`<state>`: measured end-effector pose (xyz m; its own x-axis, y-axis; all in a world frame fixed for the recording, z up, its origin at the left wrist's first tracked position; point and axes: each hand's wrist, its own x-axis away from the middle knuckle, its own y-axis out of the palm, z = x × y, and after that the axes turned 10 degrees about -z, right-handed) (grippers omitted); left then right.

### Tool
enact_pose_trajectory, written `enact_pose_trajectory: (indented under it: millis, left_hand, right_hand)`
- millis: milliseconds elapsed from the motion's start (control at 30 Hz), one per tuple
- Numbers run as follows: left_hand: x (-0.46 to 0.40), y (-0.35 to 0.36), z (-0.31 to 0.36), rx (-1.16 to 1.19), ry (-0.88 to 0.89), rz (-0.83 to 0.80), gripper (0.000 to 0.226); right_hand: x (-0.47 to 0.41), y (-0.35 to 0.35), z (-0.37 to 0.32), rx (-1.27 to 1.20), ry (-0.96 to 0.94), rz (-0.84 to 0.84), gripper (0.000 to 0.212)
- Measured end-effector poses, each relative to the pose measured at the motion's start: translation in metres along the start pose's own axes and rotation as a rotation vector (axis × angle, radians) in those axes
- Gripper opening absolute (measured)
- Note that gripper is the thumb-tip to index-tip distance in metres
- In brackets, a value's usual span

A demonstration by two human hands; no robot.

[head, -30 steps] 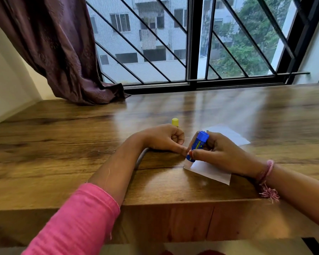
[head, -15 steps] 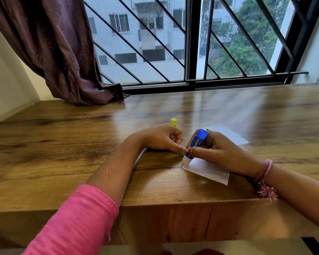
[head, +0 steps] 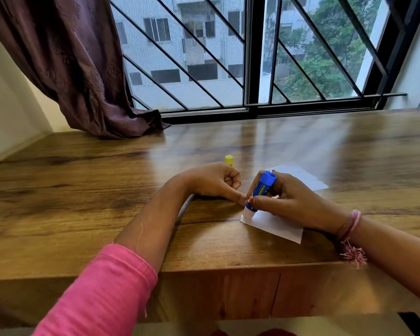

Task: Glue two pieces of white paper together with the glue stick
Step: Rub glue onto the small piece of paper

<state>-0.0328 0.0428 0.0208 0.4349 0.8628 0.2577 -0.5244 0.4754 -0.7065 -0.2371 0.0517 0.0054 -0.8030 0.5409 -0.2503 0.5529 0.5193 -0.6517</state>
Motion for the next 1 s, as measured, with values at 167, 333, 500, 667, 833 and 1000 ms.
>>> enact_pose_trajectory:
  millis: [167,333,500,667,833,1000]
  left_hand:
    - [0.0002,-0.0003,0.0002,0.002,0.002,0.0,0.028]
    - [0.0004,0.0,0.0,0.01,0.006,0.001,0.028]
    - [0.0003,-0.0007,-0.0011,-0.004,0.002,0.005,0.026]
    - [-0.0029,0.0009,-0.0041,-0.034,-0.001,0.08,0.026]
    - [-0.0053,0.0007,-0.0059,-0.031,-0.003,0.088,0.026]
    - [-0.0058,0.0009,-0.0061,-0.012,-0.015,0.108,0.027]
  right_hand:
    - [-0.0023,0.0007,0.0009,0.03,0.036,0.048,0.019]
    - [-0.003,-0.0005,0.0007,0.014,0.059,0.06,0.015]
    - [-0.0012,0.0001,-0.0025,0.024,0.059,-0.009,0.011]
    - [-0.0028,-0.0005,-0.0007,0.001,0.069,0.04,0.016]
    - [-0.0031,0.0007,-0.0005,0.028,0.069,0.04,0.026]
    - [-0.0047,0.0012,0.0018,0.013,0.084,0.072,0.028]
